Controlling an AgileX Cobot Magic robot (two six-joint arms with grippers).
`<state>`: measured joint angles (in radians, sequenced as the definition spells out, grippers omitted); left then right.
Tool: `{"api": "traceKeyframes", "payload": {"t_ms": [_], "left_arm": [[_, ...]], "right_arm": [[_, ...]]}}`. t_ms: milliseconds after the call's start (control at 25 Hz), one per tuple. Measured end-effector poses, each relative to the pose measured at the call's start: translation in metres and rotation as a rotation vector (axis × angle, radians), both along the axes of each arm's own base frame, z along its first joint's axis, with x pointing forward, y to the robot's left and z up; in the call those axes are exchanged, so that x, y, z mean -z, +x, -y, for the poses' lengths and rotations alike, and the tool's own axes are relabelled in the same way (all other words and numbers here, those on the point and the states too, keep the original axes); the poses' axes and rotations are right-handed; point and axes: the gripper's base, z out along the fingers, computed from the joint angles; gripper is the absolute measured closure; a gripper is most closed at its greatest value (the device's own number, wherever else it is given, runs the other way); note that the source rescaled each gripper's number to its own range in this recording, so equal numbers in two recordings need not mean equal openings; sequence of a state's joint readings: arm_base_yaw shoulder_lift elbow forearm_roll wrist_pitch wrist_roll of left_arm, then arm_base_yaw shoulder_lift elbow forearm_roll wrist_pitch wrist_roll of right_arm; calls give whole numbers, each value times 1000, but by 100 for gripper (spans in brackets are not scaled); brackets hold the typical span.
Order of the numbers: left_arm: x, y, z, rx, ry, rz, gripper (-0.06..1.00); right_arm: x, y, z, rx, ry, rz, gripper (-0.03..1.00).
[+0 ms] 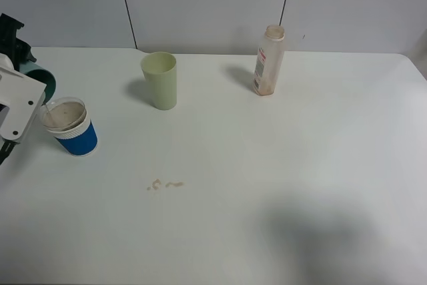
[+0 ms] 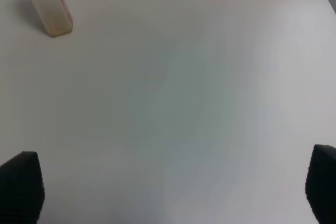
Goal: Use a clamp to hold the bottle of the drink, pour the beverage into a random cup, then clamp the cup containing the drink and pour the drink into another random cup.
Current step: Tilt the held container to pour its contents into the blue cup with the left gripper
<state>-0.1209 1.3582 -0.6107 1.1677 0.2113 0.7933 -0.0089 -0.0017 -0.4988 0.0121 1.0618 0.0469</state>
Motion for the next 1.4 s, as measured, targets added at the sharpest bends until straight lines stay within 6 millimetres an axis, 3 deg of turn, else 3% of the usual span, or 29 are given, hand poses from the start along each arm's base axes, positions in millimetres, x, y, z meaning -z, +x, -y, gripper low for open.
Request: {"api": "traceKeyframes", "payload": {"t_ms": [320,1080,1400], "left_arm": [[-9,5,10,25,16,26,93],[-10,4,3,11,120,18,93],[-8,3,9,-53,-65,20,93]], "right_arm": [[0,0,0,0,0,0,-3],[0,0,0,0,0,0,-3],[0,0,0,0,0,0,-3]]}}
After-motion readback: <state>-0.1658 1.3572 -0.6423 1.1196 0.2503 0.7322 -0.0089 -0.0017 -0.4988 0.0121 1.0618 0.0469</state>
